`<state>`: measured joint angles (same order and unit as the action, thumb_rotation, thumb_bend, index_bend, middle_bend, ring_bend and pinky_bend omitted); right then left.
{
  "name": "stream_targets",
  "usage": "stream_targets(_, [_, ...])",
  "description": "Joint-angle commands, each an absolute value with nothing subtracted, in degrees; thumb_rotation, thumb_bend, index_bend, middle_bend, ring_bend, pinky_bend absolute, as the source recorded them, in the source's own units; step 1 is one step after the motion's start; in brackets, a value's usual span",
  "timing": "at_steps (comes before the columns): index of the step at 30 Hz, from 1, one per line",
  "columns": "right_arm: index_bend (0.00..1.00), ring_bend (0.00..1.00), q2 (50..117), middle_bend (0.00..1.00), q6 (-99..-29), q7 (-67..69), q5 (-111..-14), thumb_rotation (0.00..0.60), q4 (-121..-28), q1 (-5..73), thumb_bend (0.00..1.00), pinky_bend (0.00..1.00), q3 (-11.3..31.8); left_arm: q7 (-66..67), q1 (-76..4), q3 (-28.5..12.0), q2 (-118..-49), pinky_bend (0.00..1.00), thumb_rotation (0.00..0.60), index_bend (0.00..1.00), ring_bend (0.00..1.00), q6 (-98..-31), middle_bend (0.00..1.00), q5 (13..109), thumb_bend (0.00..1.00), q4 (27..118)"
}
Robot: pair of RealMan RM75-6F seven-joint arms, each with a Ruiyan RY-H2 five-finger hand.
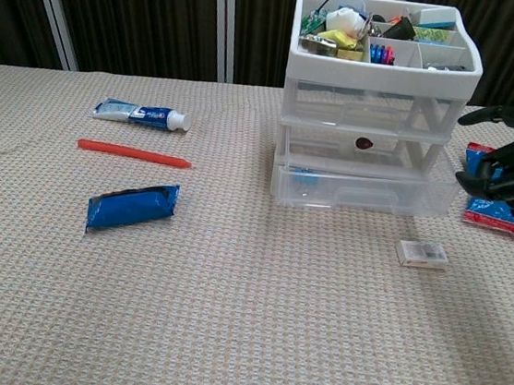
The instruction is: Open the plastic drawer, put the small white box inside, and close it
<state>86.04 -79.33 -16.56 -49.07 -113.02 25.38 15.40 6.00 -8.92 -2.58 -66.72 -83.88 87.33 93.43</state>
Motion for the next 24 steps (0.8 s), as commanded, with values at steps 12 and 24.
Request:
stream_targets(12, [0.15, 0.71, 84.07, 0.69, -82.04, -15.5, -49.86, 0.6, -114.54, 20.36, 0.29, 0.65, 11.31, 6.02, -8.86, -2.51, -66.75, 0.0, 0.6, 0.06, 0.0, -84.03, 0.0, 87.54, 0.08, 93.42])
stream_targets(24, [0.18, 0.72, 87.64, 0.7, -79.07, -17.26, -47.32, 0.6, -111.9, 20.68, 0.29, 0.65, 9.91, 5.97, -8.85, -2.53, -66.72, 0.0, 0.6, 0.06, 0.0, -83.98, 0.0, 87.43, 0.08, 93.52])
